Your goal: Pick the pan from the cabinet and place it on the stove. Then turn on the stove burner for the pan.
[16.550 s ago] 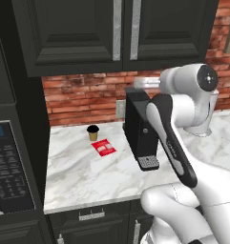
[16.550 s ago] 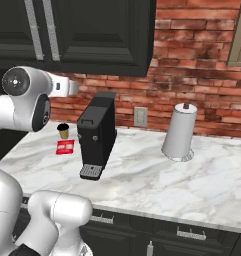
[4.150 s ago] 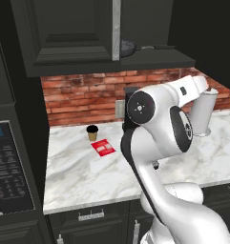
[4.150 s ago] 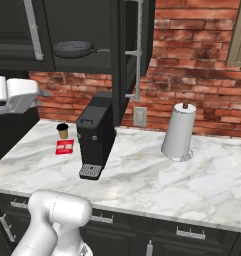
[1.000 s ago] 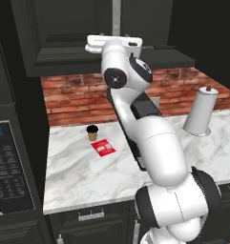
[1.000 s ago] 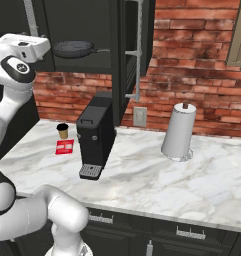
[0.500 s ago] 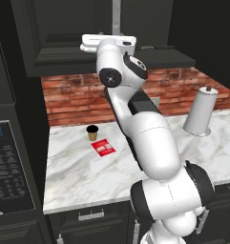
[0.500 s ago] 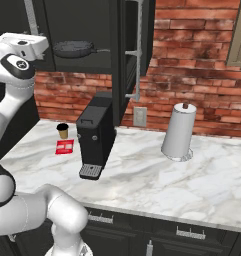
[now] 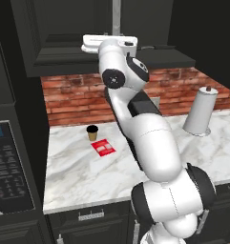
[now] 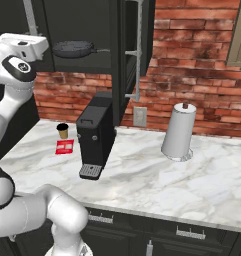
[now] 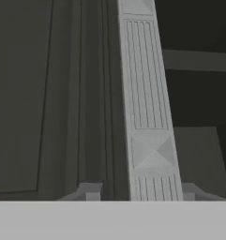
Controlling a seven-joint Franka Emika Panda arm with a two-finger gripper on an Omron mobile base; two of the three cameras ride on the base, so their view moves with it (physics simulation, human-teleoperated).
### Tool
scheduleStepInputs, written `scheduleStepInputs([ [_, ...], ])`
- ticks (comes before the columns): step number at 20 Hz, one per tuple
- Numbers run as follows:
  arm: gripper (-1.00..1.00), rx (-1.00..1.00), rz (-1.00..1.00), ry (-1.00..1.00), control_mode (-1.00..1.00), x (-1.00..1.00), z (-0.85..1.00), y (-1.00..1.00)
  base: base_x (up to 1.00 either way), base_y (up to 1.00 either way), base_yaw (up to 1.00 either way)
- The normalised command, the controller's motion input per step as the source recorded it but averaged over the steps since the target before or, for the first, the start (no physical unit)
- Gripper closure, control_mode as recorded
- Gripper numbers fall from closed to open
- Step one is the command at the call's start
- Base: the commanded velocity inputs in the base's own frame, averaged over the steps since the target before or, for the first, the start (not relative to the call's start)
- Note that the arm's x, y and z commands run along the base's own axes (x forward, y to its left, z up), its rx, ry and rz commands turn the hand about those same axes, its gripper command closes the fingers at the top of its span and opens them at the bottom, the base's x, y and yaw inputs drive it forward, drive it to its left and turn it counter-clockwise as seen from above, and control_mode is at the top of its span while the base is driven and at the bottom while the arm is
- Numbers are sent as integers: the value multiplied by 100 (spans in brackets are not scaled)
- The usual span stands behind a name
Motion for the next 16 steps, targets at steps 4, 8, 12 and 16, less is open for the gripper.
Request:
scheduleStepInputs([
  [4,100,-1,0,0,-100,-49,0,32,0,0,0],
  [8,100,0,0,0,-100,-74,0,41,0,0,0],
  [12,100,-1,1,2,-100,-83,0,52,0,0,0],
  [16,100,-5,2,5,-100,-85,-4,69,0,0,0],
])
